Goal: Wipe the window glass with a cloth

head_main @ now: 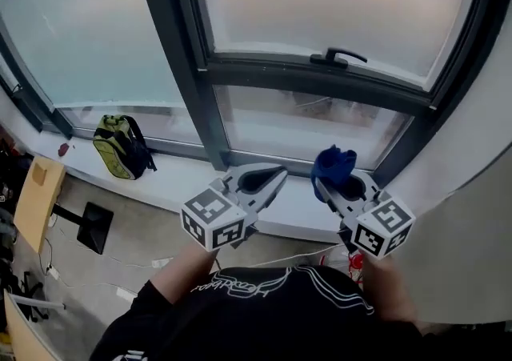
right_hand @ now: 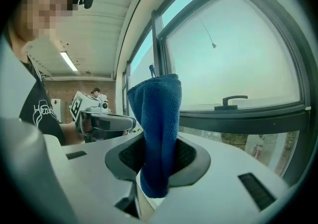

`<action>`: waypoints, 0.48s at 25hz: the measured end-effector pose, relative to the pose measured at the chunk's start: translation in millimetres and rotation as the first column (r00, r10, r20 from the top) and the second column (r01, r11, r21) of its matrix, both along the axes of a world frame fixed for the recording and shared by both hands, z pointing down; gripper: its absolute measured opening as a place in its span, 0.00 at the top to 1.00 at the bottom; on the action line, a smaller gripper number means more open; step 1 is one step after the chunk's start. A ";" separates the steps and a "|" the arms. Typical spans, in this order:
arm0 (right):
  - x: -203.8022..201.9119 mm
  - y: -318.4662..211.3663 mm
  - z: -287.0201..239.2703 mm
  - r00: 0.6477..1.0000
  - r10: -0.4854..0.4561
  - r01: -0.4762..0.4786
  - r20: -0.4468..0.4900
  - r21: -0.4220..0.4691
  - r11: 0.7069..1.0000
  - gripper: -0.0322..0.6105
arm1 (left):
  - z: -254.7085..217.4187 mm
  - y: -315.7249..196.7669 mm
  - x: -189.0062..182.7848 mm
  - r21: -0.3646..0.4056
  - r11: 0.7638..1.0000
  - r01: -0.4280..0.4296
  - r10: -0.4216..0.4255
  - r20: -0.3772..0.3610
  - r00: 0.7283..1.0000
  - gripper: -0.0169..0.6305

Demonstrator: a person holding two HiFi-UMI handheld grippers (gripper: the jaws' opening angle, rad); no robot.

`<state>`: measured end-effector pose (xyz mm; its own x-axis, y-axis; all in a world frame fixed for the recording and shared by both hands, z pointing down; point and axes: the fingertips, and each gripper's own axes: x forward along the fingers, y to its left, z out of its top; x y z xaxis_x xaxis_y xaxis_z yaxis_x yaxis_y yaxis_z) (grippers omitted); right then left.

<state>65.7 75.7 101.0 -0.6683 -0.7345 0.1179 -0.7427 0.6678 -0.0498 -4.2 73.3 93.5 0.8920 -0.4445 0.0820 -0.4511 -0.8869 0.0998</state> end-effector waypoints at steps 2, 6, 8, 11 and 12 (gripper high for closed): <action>-7.6 7.2 -4.1 1.000 -0.009 0.009 0.008 0.004 1.000 0.81 | -5.7 8.5 -10.1 0.011 1.000 0.013 -0.013 -0.011 1.000 0.97; -20.1 17.7 -5.7 0.999 -0.017 0.017 0.038 0.001 1.000 0.81 | -14.7 21.7 -25.0 0.035 0.999 0.022 -0.022 -0.026 0.999 0.97; -25.9 20.9 -9.7 0.997 -0.030 0.030 0.074 -0.001 1.000 0.81 | -18.8 25.7 -30.6 0.042 0.999 0.029 -0.027 -0.033 0.999 0.97; -33.1 21.1 -13.8 0.995 -0.038 0.039 0.087 -0.004 0.999 0.81 | -24.3 29.1 -34.3 0.052 0.998 0.029 -0.027 -0.038 0.999 0.97; -34.6 21.2 -14.8 0.996 -0.040 0.040 0.081 -0.001 0.999 0.81 | -25.4 30.0 -34.1 0.056 0.998 0.027 -0.025 -0.036 0.999 0.97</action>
